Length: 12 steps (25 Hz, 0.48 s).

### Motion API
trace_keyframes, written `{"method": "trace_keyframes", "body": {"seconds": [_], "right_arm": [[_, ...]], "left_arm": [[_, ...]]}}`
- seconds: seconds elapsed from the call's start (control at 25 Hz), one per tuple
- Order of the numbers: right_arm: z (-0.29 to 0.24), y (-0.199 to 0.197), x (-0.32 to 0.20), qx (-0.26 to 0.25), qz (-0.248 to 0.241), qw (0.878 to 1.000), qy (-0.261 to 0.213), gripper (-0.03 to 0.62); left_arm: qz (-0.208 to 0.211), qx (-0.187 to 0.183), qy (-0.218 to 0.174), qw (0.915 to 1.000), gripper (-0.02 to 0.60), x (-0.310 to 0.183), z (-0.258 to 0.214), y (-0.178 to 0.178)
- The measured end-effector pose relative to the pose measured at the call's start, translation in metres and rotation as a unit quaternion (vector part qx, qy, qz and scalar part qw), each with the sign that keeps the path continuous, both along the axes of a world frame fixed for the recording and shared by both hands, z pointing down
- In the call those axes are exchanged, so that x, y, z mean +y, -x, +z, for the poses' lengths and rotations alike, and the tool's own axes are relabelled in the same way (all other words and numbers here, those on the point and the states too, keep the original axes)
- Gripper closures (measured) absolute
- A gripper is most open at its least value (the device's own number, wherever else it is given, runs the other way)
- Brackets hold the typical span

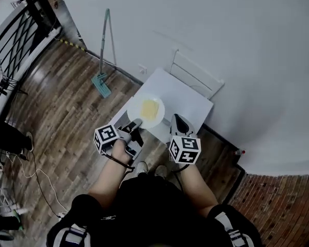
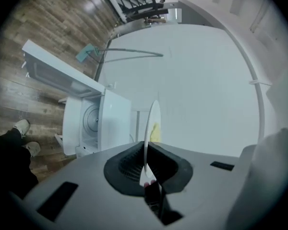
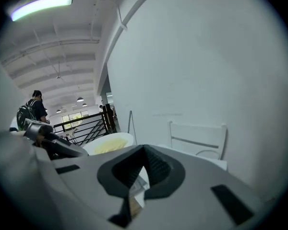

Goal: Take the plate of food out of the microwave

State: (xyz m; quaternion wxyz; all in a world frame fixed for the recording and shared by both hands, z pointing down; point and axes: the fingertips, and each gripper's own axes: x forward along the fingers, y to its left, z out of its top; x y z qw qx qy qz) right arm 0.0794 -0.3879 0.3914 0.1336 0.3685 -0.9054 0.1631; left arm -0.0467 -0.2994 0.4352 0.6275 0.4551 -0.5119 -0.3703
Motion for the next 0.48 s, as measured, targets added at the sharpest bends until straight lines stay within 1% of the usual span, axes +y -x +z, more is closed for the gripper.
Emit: {"method": "trace_keyframes", "body": {"seconds": [0.12,0.24,0.36,0.48], "right_arm": [[-0.038,-0.006,-0.001,0.001,-0.006,1.0,-0.028,0.58],[-0.064,-0.011,0.007,-0.004,-0.007,0.999,-0.047,0.58],[-0.076,-0.015,0.013,-0.005,-0.006,0.998,-0.058,0.58],[-0.073,-0.017,0.014,-0.009,-0.001,0.999,-0.051,0.58]], "left_arm": [[0.01,-0.008,-0.012,0.9998,0.569,-0.005,-0.036,-0.008],[0.013,-0.015,-0.028,0.9994,0.569,-0.004,-0.063,-0.012],[0.014,-0.018,-0.044,0.9988,0.569,-0.004,-0.078,-0.016],[0.02,-0.016,-0.044,0.9987,0.569,-0.004,-0.078,-0.021]]}}
